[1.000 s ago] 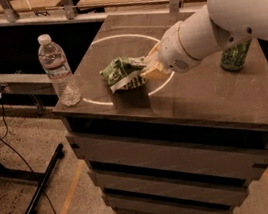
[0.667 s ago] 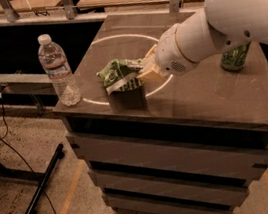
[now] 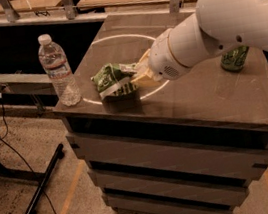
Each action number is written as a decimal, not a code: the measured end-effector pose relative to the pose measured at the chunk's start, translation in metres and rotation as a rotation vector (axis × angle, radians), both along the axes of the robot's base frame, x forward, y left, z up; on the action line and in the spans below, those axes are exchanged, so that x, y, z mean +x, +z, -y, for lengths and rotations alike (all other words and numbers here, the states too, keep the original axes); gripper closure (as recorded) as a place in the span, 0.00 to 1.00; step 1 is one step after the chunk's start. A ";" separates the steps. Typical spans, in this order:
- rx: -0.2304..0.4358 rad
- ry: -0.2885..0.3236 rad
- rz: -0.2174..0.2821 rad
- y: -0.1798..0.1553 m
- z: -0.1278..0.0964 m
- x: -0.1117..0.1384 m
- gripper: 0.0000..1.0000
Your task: Move green jalapeno chip bag near water bottle
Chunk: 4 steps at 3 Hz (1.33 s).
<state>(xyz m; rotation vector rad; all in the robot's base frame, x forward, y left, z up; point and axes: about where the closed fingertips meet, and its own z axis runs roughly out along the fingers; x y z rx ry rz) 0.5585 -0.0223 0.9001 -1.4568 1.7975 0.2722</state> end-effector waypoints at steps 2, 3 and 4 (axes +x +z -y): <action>-0.003 0.006 0.002 0.002 -0.004 -0.002 0.35; -0.005 0.009 0.004 0.002 -0.006 -0.003 0.10; -0.006 0.011 0.005 0.003 -0.007 -0.004 0.00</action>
Offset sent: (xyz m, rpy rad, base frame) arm -0.0008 0.0017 0.0005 -0.0012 -0.0004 0.0021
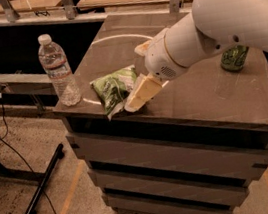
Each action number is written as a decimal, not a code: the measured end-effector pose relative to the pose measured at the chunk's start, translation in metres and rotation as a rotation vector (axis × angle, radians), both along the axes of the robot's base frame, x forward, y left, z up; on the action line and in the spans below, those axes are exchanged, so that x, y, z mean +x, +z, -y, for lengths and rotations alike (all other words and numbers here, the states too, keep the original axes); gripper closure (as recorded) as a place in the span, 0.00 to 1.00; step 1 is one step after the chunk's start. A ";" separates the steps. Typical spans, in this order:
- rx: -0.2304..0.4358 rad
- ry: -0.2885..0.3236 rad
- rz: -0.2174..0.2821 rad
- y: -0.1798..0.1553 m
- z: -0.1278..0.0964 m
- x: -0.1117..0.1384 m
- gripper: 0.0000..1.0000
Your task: Move green jalapeno chip bag near water bottle
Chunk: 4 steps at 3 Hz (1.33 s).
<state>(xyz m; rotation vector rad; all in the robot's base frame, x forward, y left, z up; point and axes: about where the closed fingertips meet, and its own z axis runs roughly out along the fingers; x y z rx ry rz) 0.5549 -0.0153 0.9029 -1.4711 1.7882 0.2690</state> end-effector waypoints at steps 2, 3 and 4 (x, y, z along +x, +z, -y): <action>-0.017 0.004 0.004 0.015 0.019 0.000 0.00; -0.024 -0.036 0.034 0.042 0.062 -0.003 0.00; -0.057 -0.050 0.060 0.065 0.105 -0.010 0.00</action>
Offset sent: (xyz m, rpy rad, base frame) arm 0.0016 -0.0425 0.0282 -0.0317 -0.0040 0.0006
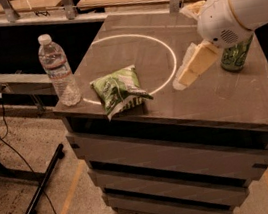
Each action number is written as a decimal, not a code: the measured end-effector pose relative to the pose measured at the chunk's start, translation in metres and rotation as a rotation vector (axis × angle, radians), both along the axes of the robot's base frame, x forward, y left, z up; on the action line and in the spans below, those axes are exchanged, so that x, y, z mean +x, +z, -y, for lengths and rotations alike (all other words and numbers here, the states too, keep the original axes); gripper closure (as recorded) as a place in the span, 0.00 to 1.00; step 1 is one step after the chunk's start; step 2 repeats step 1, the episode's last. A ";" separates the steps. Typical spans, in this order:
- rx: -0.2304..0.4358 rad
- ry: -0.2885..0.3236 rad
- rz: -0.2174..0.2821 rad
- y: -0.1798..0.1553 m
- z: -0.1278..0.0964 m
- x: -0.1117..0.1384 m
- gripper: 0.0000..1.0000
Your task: Move green jalapeno chip bag near water bottle
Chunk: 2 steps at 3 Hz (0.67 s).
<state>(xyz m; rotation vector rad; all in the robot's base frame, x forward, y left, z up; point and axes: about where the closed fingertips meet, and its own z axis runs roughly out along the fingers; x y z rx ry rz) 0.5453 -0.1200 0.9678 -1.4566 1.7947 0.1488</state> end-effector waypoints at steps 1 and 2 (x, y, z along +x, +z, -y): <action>0.000 0.000 0.000 0.000 0.000 0.000 0.00; 0.000 0.000 0.000 0.000 0.000 0.000 0.00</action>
Offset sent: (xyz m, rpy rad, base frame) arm 0.0000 0.0000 0.0000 0.0000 0.0000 0.0000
